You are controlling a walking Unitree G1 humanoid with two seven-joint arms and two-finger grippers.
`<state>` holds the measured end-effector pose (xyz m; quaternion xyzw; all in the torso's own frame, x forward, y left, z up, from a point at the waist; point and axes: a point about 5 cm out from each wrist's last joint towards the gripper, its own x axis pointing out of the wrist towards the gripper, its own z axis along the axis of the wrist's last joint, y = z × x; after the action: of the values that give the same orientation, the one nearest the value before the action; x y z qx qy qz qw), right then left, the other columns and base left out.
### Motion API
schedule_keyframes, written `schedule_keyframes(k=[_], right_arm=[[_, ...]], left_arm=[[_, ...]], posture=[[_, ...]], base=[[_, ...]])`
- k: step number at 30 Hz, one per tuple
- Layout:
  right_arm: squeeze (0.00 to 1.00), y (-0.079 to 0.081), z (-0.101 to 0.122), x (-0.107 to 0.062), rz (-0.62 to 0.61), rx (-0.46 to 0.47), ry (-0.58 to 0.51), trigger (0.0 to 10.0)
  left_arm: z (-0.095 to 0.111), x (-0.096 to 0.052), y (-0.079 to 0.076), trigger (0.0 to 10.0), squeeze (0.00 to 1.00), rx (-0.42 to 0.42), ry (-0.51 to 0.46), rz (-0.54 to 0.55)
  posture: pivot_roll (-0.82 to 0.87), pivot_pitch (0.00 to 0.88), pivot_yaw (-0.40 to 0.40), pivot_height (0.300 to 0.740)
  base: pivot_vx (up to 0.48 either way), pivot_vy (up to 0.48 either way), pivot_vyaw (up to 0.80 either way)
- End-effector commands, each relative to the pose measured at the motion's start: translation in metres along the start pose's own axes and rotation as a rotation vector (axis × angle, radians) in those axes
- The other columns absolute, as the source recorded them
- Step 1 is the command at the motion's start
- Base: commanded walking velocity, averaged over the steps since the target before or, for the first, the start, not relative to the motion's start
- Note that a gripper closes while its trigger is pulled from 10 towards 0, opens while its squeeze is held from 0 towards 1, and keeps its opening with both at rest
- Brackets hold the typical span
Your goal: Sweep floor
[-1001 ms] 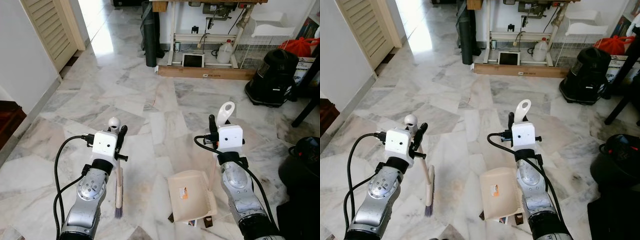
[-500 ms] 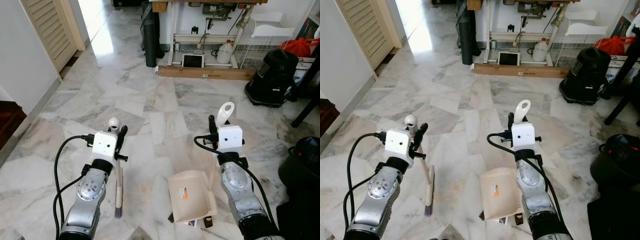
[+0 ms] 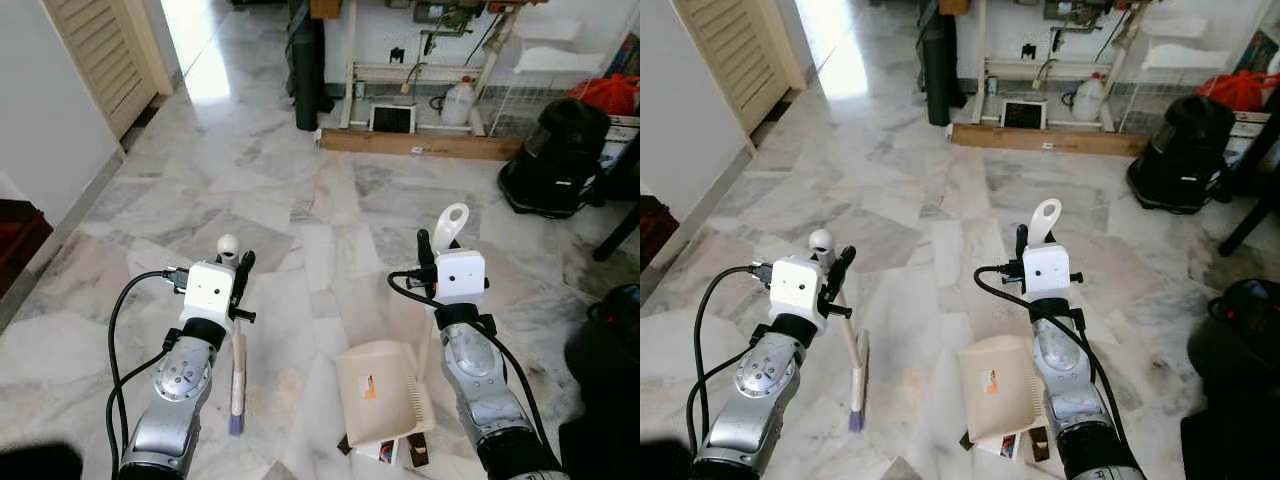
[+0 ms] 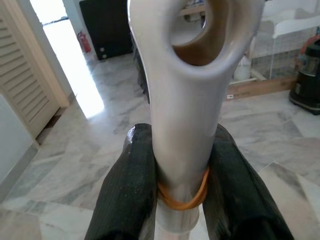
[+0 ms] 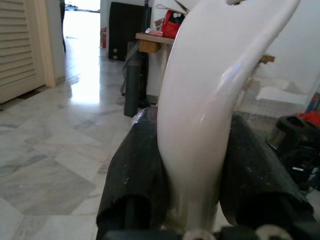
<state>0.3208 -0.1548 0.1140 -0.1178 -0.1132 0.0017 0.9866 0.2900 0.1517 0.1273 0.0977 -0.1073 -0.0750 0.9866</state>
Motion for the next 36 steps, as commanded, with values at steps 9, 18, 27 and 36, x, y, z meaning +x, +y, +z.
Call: schedule_keyframes(k=[9,18,27,36], right_arm=[[0.00,0.0005,0.0103,0.0047,0.001,0.001,-0.044,10.0],[0.00,0.0005,0.0100,0.0048,0.000,0.002,-0.042,10.0],[0.00,0.0009,0.0094,0.0040,0.000,0.003,-0.040,10.0],[0.00,-0.0001,0.0089,0.0044,-0.004,0.007,-0.037,10.0]], left_arm=[[0.0089,0.0016,0.0029,10.0,0.00,0.013,-0.041,0.006],[0.0091,0.0015,0.0035,10.0,0.00,0.015,-0.039,0.003],[0.0083,0.0008,0.0035,10.0,0.00,0.033,-0.034,-0.002],[0.0085,0.0008,0.0023,10.0,0.00,0.034,-0.037,-0.006]], posture=[[0.04,0.115,0.039,0.740],[0.05,0.123,0.039,0.740],[0.05,0.123,0.041,0.740],[0.05,0.111,0.039,0.740]], base=[[0.000,0.000,0.00],[0.000,0.000,0.00],[0.000,0.000,0.00],[0.000,0.000,0.00]])
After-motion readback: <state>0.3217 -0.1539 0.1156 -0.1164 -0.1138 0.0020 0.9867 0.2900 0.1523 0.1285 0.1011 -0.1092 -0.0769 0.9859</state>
